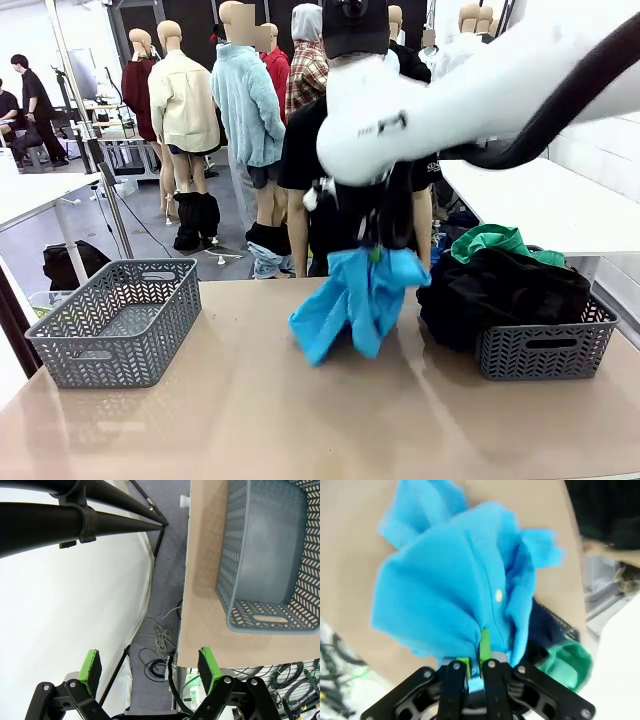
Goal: Sort the tops and bottoms.
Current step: Lift clothes from the center of the table with your right hand, then sort the clothes according to human instructions.
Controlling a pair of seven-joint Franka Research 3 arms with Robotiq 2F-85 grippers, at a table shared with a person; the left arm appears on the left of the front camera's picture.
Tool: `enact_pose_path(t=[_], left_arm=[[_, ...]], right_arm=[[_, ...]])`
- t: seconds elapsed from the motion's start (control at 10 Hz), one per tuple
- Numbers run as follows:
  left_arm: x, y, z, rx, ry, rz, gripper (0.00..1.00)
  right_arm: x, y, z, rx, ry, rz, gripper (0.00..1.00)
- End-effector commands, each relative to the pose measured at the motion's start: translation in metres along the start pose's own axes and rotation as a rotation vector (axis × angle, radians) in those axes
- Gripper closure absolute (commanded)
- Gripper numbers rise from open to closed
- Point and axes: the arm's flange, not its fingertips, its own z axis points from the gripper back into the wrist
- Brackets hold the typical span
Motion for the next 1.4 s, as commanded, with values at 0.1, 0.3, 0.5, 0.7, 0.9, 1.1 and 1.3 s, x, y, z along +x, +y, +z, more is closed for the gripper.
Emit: enact_pose_path(t=[0.1, 0.3, 0.5, 0.7, 0.9, 1.1, 1.3], left_arm=[[0.0, -0.001, 0.002, -0.012, -0.003, 0.014, 0.0], [0.0, -0.001, 0.002, -0.012, -0.003, 0.014, 0.0], [0.0, -0.001, 0.002, -0.012, -0.003, 0.014, 0.0], [0.0, -0.001, 0.002, -0.012, -0.003, 0.014, 0.0], [0.0, -0.001, 0.002, -0.012, -0.003, 0.014, 0.0], [0.0, -0.001, 0.002, -0.012, -0.003, 0.014, 0.0], [0.0, -0.001, 0.002, -0.012, -0.003, 0.014, 0.0]], right_arm=[[-0.004, -0.011, 0.115, -0.135, -0.019, 0.052, 1.0], [-0.007, -0.007, 0.193, -0.2, -0.057, 0.023, 1.0], [-0.013, -0.003, 0.265, -0.206, -0.144, -0.03, 1.0], [-0.007, -0.002, 0.286, -0.163, -0.161, -0.021, 1.0], [-0.033, 0.008, 0.281, -0.197, -0.17, -0.004, 1.0], [-0.033, 0.008, 0.281, -0.197, -0.17, -0.004, 1.0], [-0.033, 0.008, 0.281, -0.197, -0.17, -0.004, 1.0]])
